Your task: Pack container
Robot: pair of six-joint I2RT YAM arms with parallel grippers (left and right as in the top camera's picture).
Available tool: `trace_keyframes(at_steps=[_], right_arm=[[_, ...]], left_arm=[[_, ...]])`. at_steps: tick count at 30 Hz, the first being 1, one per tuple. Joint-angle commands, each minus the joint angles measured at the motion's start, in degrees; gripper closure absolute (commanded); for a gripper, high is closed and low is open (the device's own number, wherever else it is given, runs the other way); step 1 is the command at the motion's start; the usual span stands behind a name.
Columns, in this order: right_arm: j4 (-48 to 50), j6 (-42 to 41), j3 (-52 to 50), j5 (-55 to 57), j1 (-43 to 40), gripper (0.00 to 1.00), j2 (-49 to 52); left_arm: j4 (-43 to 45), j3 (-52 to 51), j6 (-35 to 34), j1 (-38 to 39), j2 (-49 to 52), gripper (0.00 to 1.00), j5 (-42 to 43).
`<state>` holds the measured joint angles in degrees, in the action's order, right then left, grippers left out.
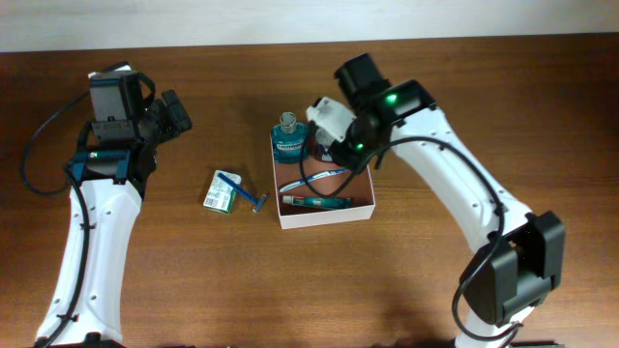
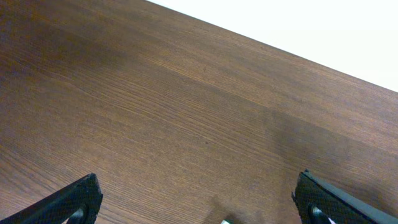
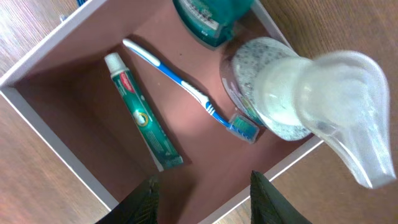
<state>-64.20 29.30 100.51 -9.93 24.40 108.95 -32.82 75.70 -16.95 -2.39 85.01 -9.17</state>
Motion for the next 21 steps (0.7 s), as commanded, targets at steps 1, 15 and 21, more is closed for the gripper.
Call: trace_keyframes(at_steps=[1,15,21], right_arm=[[0.2,-1.6,0.9,-9.3,-3.0,0.60,-2.3],[-7.2,-9.9,0.9,0.1,-19.5,0.01,-3.8],[-7.0,-14.4,0.6,0.1,-29.3,0.01,-3.6]], left_arm=[[0.1,0.7,0.1,-0.3,-0.1,0.01,0.2],[0.1,0.7,0.1,-0.3,-0.1,0.01,0.2],[0.1,0.7,0.1,-0.3,-0.1,0.01,0.2]])
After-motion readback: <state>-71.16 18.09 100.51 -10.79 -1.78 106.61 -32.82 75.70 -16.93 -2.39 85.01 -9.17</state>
